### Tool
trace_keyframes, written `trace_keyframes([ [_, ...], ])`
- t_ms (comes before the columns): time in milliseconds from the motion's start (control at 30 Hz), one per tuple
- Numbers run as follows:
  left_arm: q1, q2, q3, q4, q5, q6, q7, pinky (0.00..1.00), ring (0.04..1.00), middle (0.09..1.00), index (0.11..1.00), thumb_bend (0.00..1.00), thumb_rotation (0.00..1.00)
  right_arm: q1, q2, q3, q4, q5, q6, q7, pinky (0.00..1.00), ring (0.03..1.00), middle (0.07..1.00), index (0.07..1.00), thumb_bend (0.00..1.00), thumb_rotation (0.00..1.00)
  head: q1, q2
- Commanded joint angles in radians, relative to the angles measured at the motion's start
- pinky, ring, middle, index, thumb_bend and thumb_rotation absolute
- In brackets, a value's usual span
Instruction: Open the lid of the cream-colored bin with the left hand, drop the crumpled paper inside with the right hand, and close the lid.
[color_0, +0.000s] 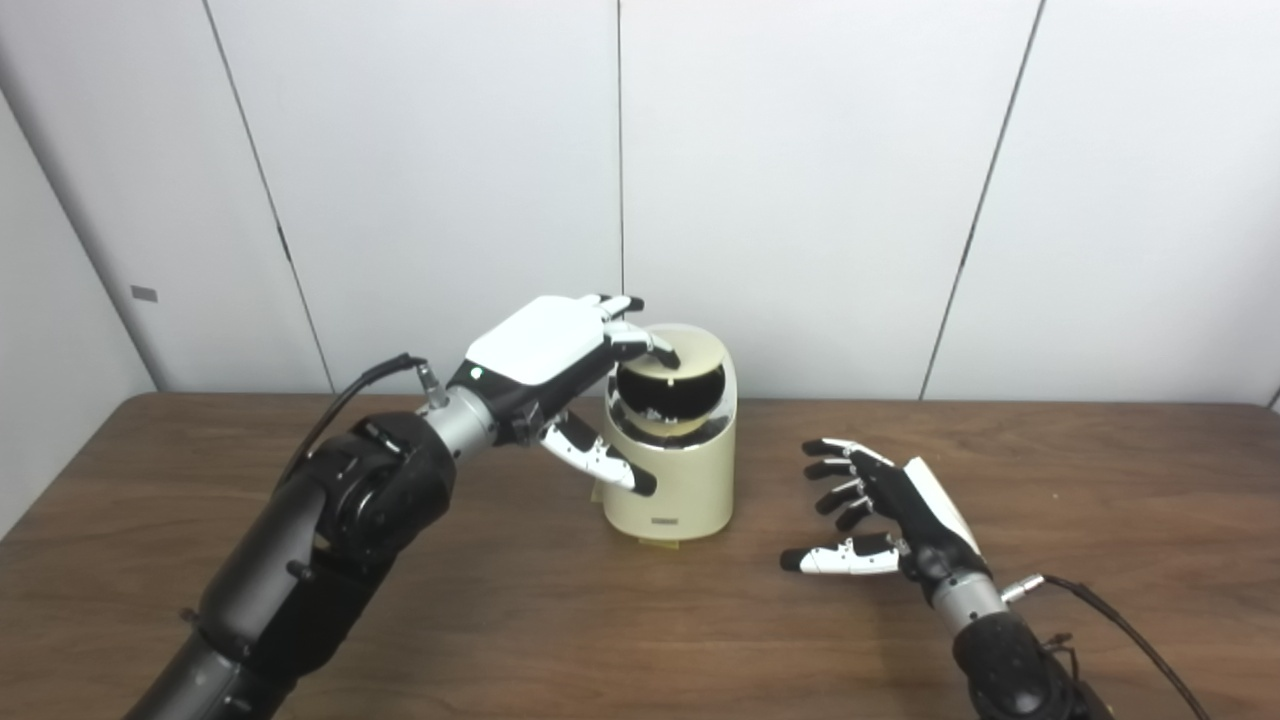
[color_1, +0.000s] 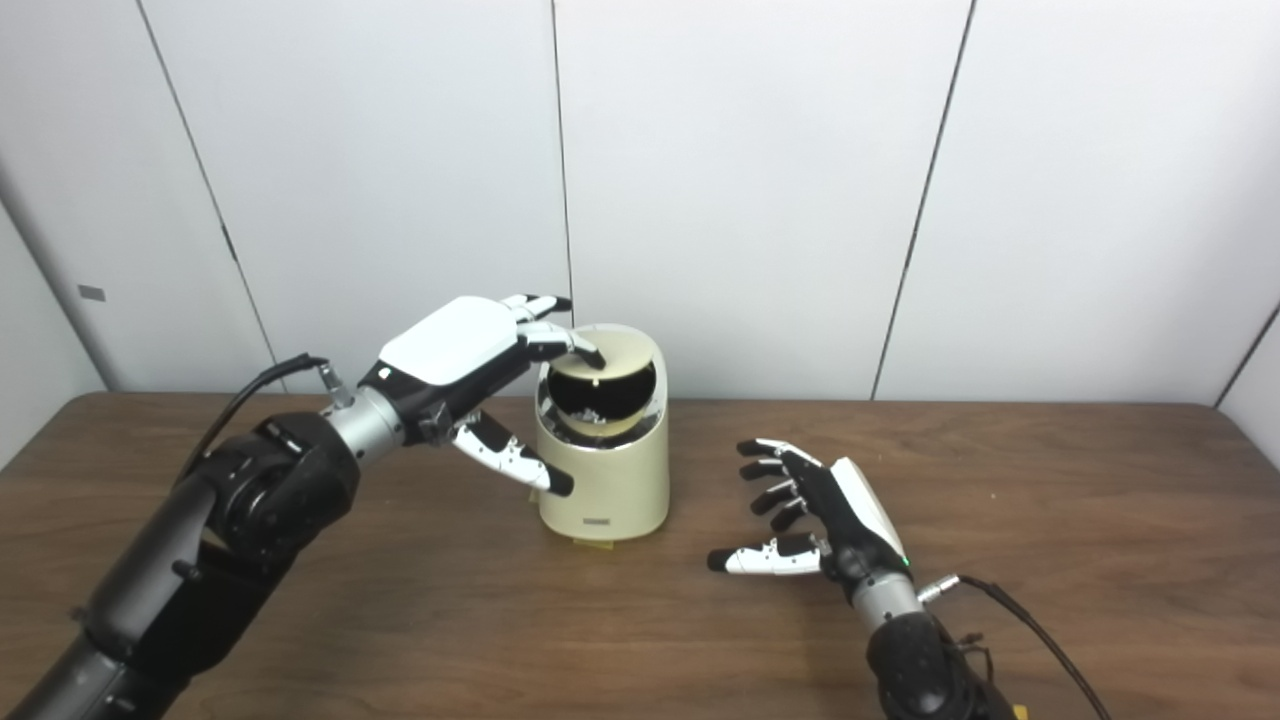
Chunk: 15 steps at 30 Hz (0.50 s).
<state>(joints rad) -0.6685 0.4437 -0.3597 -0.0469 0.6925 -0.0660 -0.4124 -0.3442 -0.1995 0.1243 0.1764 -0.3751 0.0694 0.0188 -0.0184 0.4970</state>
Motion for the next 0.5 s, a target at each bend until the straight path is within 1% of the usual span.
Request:
trace_keyframes([
  [0,-0.037,0.028,0.012,-0.046,0.025,-0.008,-0.008,1.00,0.985,0.827,0.810,1.00,0.44,-0.026,-0.008,-0.004,-0.036,-0.003,-0.020,-0.010,0.51,0.614,0.738,0.798,0.89,0.21,-0.001,0.001],
  [133,-0.030,0.034,0.017,-0.064,0.048,-0.008,-0.033,1.00,0.987,0.823,0.805,1.00,0.45,-0.026,-0.007,-0.001,-0.045,-0.012,-0.003,-0.009,0.50,0.609,0.736,0.798,0.89,0.23,-0.002,0.005],
  [333,-0.021,0.034,0.016,-0.070,0.067,-0.007,-0.060,1.00,0.987,0.828,0.809,1.00,0.47,-0.026,-0.004,0.001,-0.054,-0.013,0.010,-0.007,0.51,0.612,0.734,0.798,0.88,0.21,-0.006,0.011],
  [467,-0.017,0.041,-0.008,-0.066,0.123,-0.038,-0.054,1.00,0.971,0.824,0.812,1.00,0.49,-0.026,-0.006,0.003,-0.055,-0.014,0.009,-0.007,0.50,0.605,0.728,0.800,0.88,0.21,-0.007,0.015],
])
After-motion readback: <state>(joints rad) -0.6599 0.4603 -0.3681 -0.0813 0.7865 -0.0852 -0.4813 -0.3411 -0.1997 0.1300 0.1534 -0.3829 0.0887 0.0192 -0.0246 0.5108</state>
